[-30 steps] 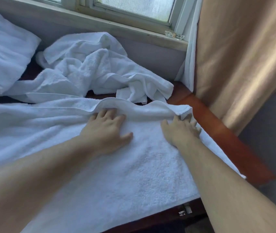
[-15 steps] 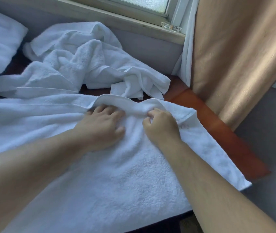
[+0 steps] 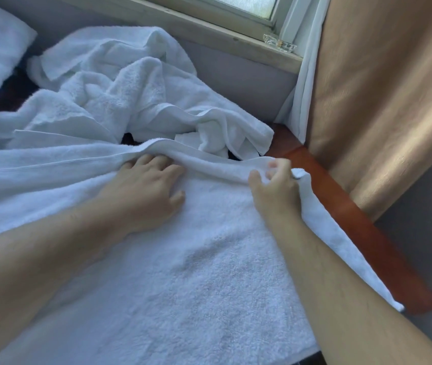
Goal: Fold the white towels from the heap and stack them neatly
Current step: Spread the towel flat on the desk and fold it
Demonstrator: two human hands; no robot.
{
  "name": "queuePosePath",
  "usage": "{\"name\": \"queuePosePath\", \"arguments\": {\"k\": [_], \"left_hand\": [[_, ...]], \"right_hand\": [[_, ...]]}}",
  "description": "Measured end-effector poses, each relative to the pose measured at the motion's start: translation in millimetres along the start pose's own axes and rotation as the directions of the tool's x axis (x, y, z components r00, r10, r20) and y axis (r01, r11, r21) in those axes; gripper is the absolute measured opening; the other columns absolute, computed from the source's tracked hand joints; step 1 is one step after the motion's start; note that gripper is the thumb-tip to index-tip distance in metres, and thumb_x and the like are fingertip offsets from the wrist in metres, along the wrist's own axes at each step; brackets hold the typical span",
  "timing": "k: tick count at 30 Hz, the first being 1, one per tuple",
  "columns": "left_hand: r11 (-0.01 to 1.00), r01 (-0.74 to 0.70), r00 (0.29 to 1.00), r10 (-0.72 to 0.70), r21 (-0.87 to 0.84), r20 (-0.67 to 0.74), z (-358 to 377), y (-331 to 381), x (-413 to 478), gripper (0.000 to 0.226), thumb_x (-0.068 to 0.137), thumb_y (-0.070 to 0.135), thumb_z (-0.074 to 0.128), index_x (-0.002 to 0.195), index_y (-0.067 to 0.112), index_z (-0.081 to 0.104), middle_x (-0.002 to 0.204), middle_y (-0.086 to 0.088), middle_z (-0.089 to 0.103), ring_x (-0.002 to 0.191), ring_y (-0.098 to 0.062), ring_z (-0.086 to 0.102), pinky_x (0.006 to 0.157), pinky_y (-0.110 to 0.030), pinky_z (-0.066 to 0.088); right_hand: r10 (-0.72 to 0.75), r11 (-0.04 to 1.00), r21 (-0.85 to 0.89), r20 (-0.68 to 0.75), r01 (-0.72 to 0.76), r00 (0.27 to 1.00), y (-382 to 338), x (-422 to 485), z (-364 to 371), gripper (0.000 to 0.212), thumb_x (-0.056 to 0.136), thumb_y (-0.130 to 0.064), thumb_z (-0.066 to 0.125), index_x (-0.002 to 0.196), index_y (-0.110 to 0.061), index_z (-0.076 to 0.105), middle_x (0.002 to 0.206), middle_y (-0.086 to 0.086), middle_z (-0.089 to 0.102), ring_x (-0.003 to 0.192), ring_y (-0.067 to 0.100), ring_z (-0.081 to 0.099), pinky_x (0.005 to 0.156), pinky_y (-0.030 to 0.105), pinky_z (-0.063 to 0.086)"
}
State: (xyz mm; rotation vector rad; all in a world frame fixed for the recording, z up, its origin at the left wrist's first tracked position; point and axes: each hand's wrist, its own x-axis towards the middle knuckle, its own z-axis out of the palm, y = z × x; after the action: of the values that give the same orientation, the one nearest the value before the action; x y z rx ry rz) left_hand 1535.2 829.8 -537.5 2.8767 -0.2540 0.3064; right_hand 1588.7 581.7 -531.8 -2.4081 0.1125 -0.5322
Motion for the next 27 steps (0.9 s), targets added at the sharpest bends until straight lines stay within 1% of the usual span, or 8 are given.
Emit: {"name": "queuePosePath", "arguments": {"k": [2, 5, 8, 11, 14, 18, 21, 27], "left_hand": [[0.994, -0.098, 0.995, 0.097, -0.037, -0.024, -1.7, 1.5, -1.7, 0.051, 0.089, 0.049, 0.035, 0.136, 0.037, 0.048, 0.140, 0.013, 0.048, 0.130, -0.014, 0.038, 0.105, -0.037, 0.034], [0.984, -0.161, 0.986, 0.157, -0.081, -0.054, -3.3, 2.1, -3.9, 0.043, 0.091, 0.039, 0.045, 0.134, 0.036, 0.049, 0.136, 0.013, 0.050, 0.126, -0.013, 0.041, 0.101, -0.037, 0.040], [0.968, -0.246, 0.958, 0.236, -0.048, -0.161, -4.9, 3.6, -7.2, 0.042, 0.089, 0.032, 0.057, 0.131, 0.027, 0.056, 0.128, 0.005, 0.054, 0.121, -0.023, 0.045, 0.101, -0.041, 0.041], [0.967, -0.240, 0.893, 0.254, 0.084, -0.372, -7.2, 7.7, -10.4, 0.058, 0.077, 0.026, 0.076, 0.132, 0.018, 0.058, 0.132, -0.005, 0.053, 0.123, -0.032, 0.044, 0.101, -0.047, 0.037], [0.990, -0.047, 0.886, 0.103, 0.133, -0.452, -10.4, 8.6, -8.7, 0.075, 0.074, 0.021, 0.078, 0.143, 0.013, 0.048, 0.141, -0.013, 0.047, 0.130, -0.037, 0.041, 0.110, -0.049, 0.027], [0.983, -0.008, 0.918, 0.080, 0.184, -0.389, -10.2, 7.7, -5.5, 0.052, 0.087, 0.012, 0.065, 0.137, 0.010, 0.052, 0.103, -0.012, 0.066, 0.093, -0.038, 0.059, 0.086, -0.050, 0.042], [0.968, -0.122, 0.898, 0.201, 0.217, -0.392, -11.5, 11.7, -10.4, 0.020, 0.083, 0.008, 0.068, 0.103, 0.009, 0.071, 0.091, -0.012, 0.061, 0.085, -0.038, 0.056, 0.072, -0.048, 0.044], [0.953, -0.257, 0.858, 0.301, 0.161, -0.416, -24.1, 26.4, -22.5, 0.013, 0.091, 0.010, 0.058, 0.102, 0.011, 0.064, 0.089, -0.008, 0.063, 0.072, -0.035, 0.060, 0.056, -0.041, 0.045]], "right_hand": [[0.006, 0.999, 0.046, -0.066, -0.003, 0.998, -0.4, 6.7, -6.8, 0.055, 0.090, -0.036, 0.053, 0.140, -0.028, 0.033, 0.095, 0.002, 0.063, 0.084, 0.020, 0.060, 0.061, 0.032, 0.042], [0.084, 0.996, -0.019, -0.039, -0.085, 0.996, -2.6, 22.8, -15.0, 0.061, 0.090, -0.037, 0.049, 0.148, -0.028, 0.033, 0.099, -0.009, 0.049, 0.076, 0.013, 0.045, 0.056, 0.025, 0.031], [0.187, 0.982, 0.033, -0.029, -0.186, 0.982, -7.1, 38.4, -22.4, 0.047, 0.086, -0.042, 0.041, 0.098, -0.006, 0.067, 0.083, -0.004, 0.063, 0.073, 0.018, 0.056, 0.057, 0.029, 0.042], [0.321, 0.906, 0.332, -0.133, -0.263, 0.938, -7.0, 42.2, -37.8, 0.043, 0.080, -0.048, 0.044, 0.071, -0.008, 0.060, 0.077, 0.008, 0.069, 0.080, 0.033, 0.068, 0.075, 0.047, 0.058], [0.388, 0.756, 0.606, -0.111, -0.247, 0.915, 8.1, 40.2, -51.1, 0.007, 0.084, -0.020, 0.056, 0.084, -0.014, 0.054, 0.080, 0.012, 0.068, 0.055, 0.019, 0.070, 0.054, 0.031, 0.057], [0.451, 0.605, 0.727, 0.023, -0.325, 0.892, 30.1, 29.2, -64.4, 0.031, 0.090, 0.004, 0.046, 0.115, -0.015, 0.048, 0.106, 0.012, 0.058, 0.065, 0.018, 0.068, 0.048, 0.023, 0.051], [0.488, 0.500, 0.762, 0.144, -0.411, 0.861, 42.2, 18.6, -70.1, 0.052, 0.093, 0.007, 0.043, 0.141, -0.013, 0.040, 0.125, 0.014, 0.050, 0.085, 0.020, 0.062, 0.052, 0.030, 0.055], [0.538, 0.638, 0.645, 0.018, -0.421, 0.843, 54.9, 6.8, -65.7, 0.069, 0.087, 0.002, 0.050, 0.151, -0.019, 0.037, 0.130, 0.011, 0.057, 0.081, 0.020, 0.060, 0.060, 0.027, 0.053]]}}
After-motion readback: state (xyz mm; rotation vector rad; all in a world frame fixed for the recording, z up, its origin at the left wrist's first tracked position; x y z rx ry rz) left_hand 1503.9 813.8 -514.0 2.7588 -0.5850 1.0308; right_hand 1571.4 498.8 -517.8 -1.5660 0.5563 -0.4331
